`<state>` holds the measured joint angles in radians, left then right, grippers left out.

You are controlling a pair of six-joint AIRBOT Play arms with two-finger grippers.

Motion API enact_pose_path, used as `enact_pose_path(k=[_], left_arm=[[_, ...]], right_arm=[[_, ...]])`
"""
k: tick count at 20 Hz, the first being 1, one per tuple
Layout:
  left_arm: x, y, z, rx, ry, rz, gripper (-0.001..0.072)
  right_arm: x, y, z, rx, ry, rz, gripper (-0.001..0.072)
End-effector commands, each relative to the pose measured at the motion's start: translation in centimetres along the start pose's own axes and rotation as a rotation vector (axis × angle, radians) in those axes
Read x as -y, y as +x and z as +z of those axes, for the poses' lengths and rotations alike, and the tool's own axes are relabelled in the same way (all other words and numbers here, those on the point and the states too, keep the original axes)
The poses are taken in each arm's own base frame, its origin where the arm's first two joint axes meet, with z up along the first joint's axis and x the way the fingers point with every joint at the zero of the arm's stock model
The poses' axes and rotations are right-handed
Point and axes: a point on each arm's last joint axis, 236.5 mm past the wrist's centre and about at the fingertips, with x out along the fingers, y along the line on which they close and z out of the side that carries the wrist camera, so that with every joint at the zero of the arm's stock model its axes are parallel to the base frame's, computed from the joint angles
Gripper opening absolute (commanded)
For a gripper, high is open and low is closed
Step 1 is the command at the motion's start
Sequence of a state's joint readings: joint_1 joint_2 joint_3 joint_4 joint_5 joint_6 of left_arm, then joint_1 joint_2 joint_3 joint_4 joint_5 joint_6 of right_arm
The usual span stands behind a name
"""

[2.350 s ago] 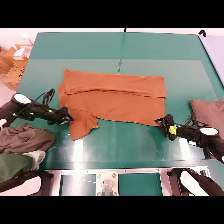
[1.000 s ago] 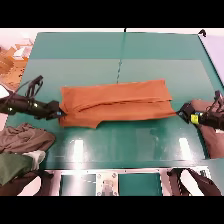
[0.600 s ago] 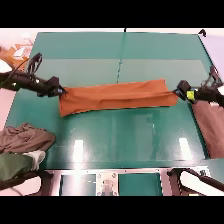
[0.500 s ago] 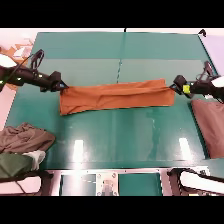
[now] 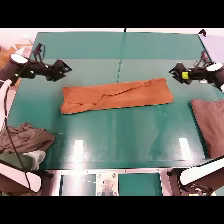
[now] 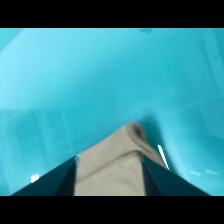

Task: Fold the shirts.

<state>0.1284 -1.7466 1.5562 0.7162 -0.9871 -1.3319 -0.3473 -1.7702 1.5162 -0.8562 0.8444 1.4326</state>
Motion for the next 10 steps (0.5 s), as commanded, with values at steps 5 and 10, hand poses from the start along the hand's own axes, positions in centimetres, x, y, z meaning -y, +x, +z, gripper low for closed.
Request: enact_pose_path(k=[5,10], left_arm=[[2.0,-2.5,-0.4,-0.099,0.046,-0.06,0.0027],[4.2,-0.6,-3.5,-0.191,0.114,-0.058,0.0027]], right_arm=[[8.7,-1.1,-4.2,-0.301,-0.012,0.028,0.0508],[7.9,2.1,-9.7,-0.511,-0.078,0.103,0.0506]])
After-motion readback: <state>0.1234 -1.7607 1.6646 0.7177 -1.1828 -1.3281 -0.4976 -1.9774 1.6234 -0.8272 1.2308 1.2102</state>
